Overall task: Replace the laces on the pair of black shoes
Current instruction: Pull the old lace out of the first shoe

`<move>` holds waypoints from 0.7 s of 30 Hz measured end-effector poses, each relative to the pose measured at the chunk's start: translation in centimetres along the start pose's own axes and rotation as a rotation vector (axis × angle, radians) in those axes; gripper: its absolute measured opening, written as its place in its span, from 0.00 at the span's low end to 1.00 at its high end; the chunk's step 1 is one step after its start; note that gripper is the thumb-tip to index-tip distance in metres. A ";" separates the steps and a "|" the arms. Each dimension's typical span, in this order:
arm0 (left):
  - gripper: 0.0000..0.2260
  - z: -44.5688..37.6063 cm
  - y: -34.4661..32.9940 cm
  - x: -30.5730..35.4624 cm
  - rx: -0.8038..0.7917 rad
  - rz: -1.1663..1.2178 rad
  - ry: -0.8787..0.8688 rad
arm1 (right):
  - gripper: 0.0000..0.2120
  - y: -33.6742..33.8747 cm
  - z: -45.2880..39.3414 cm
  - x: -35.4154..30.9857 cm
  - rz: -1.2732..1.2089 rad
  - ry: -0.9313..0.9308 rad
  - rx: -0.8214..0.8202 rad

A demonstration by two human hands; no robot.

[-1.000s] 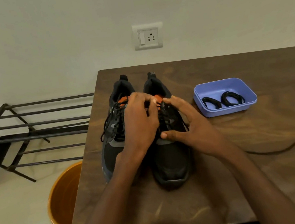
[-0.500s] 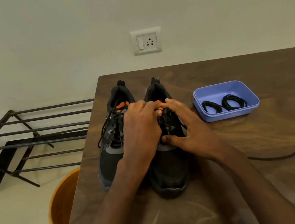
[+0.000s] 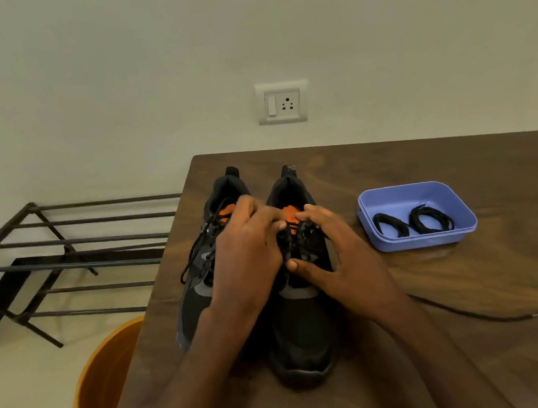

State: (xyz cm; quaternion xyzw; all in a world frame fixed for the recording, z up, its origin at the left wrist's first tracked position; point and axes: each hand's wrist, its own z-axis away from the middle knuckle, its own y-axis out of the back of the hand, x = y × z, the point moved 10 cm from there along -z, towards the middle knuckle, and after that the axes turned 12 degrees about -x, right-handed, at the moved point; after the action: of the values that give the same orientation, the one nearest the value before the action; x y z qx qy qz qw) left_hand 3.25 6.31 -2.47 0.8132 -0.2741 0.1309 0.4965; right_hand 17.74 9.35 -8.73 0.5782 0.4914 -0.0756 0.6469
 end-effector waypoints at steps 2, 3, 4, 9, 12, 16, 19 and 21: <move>0.05 0.2 1.2 -0.8 0.101 0.208 0.074 | 0.34 0.0 0.1 0.4 -0.020 -0.020 -0.004; 0.05 0.2 1.5 -1.9 0.138 0.430 0.149 | 0.35 -0.1 0.0 0.4 -0.025 -0.026 -0.011; 0.05 0.0 1.2 -2.7 0.139 0.678 0.210 | 0.35 0.0 0.0 0.4 -0.021 -0.030 -0.015; 0.03 -0.2 0.5 -2.5 0.024 0.596 0.179 | 0.33 0.1 -0.1 0.0 -0.013 -0.026 -0.001; 0.14 -0.4 -1.3 -1.1 -0.140 0.110 0.002 | 0.32 0.0 0.0 -0.2 -0.030 -0.010 0.001; 0.10 -0.4 -1.1 -0.4 -0.109 -0.084 -0.035 | 0.33 0.0 0.0 -0.1 -0.017 -0.013 0.002; 0.08 -0.6 -0.1 -0.5 -0.070 -0.152 -0.032 | 0.33 0.1 0.0 0.0 -0.015 -0.026 0.005; 0.06 -0.5 0.1 -0.7 -0.062 -0.169 -0.002 | 0.33 0.1 0.0 -0.1 -0.017 -0.018 0.006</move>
State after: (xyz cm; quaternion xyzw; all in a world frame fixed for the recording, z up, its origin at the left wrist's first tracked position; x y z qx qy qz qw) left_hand 2.62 6.91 -2.50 0.8179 -0.2089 0.0792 0.5303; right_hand 17.76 9.31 -8.60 0.5754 0.4901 -0.0878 0.6489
